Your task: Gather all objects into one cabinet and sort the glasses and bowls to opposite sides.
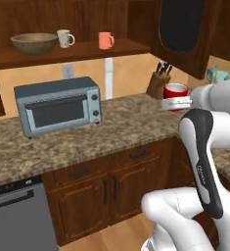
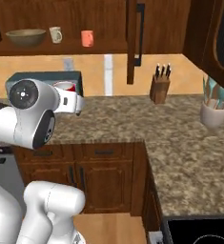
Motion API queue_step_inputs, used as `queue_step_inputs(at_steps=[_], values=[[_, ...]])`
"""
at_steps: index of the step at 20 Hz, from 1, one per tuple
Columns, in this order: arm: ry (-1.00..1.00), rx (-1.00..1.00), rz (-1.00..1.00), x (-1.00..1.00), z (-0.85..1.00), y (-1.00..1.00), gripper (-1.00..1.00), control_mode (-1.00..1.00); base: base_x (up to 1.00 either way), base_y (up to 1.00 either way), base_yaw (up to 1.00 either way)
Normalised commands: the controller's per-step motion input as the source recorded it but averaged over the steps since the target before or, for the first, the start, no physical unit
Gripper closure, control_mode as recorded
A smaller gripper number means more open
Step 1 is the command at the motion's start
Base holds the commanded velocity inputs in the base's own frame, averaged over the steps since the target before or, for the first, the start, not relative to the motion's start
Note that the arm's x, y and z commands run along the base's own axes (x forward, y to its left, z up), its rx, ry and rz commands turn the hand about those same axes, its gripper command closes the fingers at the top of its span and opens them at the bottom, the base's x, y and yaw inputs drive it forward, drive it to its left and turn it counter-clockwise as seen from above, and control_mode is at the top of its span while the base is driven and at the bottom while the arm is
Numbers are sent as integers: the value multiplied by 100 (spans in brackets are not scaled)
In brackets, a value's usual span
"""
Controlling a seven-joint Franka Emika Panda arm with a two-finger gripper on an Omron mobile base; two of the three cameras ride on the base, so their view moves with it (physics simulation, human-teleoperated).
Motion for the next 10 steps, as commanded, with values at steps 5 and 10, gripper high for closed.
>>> queue_step_inputs(at_steps=[5, 10], values=[[0, 0, 0, 0, 0, 0, 100, 100, 57, -2, 55], [0, 0, 0, 0, 0, 0, 100, 100, 49, -14, 41]])
